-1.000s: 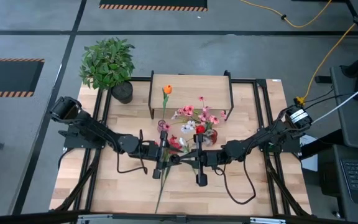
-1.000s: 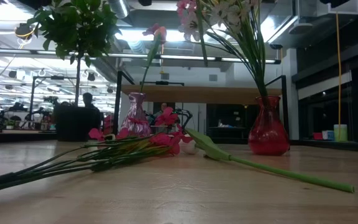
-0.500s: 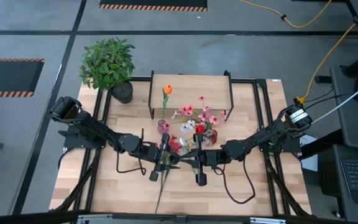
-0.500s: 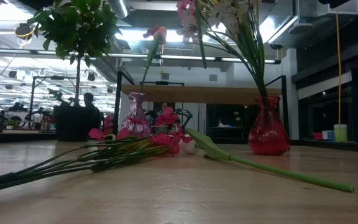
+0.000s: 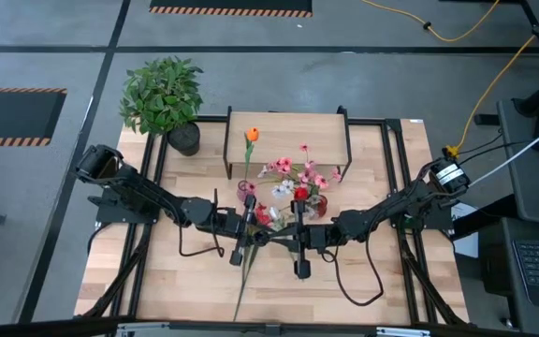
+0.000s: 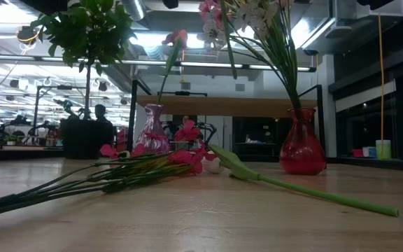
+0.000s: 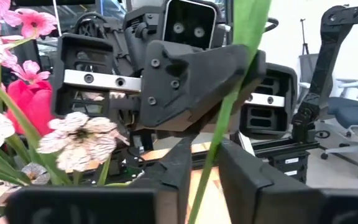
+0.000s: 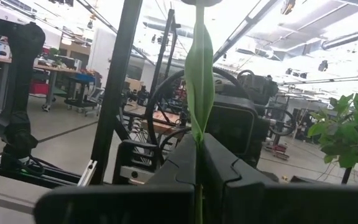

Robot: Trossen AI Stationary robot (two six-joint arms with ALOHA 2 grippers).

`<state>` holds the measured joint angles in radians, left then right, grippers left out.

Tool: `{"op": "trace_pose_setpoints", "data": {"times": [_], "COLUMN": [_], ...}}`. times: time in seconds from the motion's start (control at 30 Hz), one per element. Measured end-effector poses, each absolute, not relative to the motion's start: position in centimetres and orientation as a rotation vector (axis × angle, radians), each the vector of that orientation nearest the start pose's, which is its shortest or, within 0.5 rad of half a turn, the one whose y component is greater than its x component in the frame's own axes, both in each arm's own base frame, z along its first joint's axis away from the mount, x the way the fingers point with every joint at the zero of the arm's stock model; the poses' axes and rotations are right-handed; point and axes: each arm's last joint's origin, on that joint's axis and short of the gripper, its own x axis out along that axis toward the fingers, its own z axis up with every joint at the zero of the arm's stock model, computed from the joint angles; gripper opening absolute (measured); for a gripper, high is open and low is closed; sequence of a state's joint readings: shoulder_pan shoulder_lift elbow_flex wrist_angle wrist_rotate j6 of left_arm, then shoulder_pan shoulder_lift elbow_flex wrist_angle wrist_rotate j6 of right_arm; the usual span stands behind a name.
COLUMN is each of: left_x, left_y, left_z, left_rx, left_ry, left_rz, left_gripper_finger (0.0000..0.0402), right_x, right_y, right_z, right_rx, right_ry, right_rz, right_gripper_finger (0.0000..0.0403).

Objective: Pick and place flowers into a vace then onto a shelf
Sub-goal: Put the black tulip into the purple vase

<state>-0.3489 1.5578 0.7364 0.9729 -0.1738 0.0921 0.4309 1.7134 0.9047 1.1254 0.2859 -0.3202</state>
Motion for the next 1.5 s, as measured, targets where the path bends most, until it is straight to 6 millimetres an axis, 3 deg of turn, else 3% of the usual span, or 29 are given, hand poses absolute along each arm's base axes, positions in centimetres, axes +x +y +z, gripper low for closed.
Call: {"op": "trace_pose_setpoints", "data": {"times": [0.2,0.6,1.03,1.3,1.5], "left_x": [30.5,30.2,27.8,25.0,21.6], "left_y": [-10.6,-10.6,-10.8,-10.3,-9.6], "left_z": [24.3,24.6,27.2,27.4,26.8], "left_rx": [0.055,0.058,0.119,0.122,0.085], "left_ry": [-0.149,-0.142,-0.119,-0.098,-0.11], "left_rz": [-0.174,-0.16,-0.092,0.021,0.114], "left_gripper_finger": [0.0009,0.0005,0.0004,0.0003,0.0003], "right_x": [33.2,32.9,32.5,31.4,29.3], "right_y": [14.3,14.9,15.5,16.7,18.3], "right_z": [25.8,25.8,26.1,26.9,27.9], "right_rx": [-0.208,-0.207,-0.209,-0.224,-0.271], "right_ry": [-0.308,-0.31,-0.318,-0.321,-0.227], "right_rz": [0.094,0.108,0.135,0.159,0.127], "right_gripper_finger": [0.0007,0.0074,0.0127,0.0124,0.005]}}
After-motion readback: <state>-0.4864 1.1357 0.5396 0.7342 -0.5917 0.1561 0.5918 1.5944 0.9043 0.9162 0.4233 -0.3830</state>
